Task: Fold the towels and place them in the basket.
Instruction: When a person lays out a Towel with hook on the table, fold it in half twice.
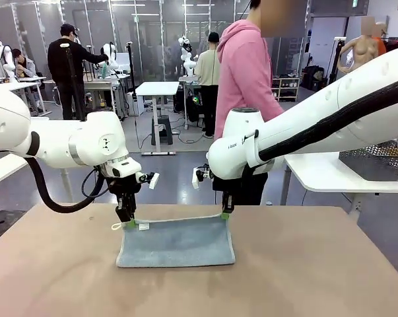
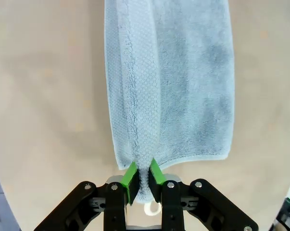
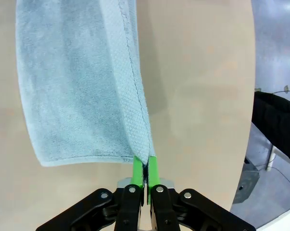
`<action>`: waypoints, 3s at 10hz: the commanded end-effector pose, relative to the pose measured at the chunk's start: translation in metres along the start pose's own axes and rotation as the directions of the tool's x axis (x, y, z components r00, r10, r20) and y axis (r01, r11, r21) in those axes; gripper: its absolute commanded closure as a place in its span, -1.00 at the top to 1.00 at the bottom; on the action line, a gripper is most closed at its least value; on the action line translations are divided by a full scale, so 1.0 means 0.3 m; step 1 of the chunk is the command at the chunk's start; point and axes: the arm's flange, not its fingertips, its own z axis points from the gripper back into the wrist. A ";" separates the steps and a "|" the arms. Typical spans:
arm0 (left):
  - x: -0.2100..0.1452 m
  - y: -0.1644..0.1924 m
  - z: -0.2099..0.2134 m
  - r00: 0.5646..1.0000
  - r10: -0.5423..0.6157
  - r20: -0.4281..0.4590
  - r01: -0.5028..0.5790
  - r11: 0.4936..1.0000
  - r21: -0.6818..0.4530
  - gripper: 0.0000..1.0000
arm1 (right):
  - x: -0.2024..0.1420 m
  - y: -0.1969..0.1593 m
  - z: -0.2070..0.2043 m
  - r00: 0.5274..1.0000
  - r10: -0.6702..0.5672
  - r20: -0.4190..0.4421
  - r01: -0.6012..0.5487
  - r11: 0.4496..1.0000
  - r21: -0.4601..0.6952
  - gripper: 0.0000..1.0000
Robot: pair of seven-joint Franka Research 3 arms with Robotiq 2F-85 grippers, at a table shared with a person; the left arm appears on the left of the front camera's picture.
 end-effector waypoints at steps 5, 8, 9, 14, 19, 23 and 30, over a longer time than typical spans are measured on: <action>-0.003 -0.019 0.032 1.000 0.018 -0.004 -0.018 0.998 0.065 0.96 | 0.008 -0.017 -0.001 0.999 -0.053 0.010 0.053 0.995 -0.083 0.66; 0.000 -0.085 0.069 0.997 0.082 -0.005 -0.081 0.991 0.103 1.00 | -0.001 0.020 0.041 0.994 -0.112 0.017 0.114 0.988 -0.108 1.00; 0.005 -0.120 0.083 0.988 0.153 0.008 -0.153 0.984 0.096 1.00 | -0.010 0.046 0.061 0.978 -0.205 0.029 0.206 0.974 -0.095 1.00; -0.081 -0.494 0.227 0.770 0.599 0.221 -0.628 0.773 0.094 1.00 | -0.054 0.231 0.180 0.727 -0.686 -0.005 0.675 0.717 -0.176 1.00; -0.144 -0.609 0.254 0.710 0.656 0.257 -0.690 0.720 0.069 1.00 | -0.092 0.271 0.153 0.674 -0.739 0.004 0.732 0.667 -0.137 1.00; -0.144 -0.609 0.254 0.710 0.656 0.257 -0.690 0.720 0.069 1.00 | -0.092 0.271 0.153 0.674 -0.739 0.004 0.732 0.667 -0.137 1.00; -0.169 -1.034 0.788 0.691 0.688 0.221 -0.716 0.692 0.088 1.00 | -0.081 0.249 -0.046 0.305 -0.952 0.027 0.952 0.304 -0.037 1.00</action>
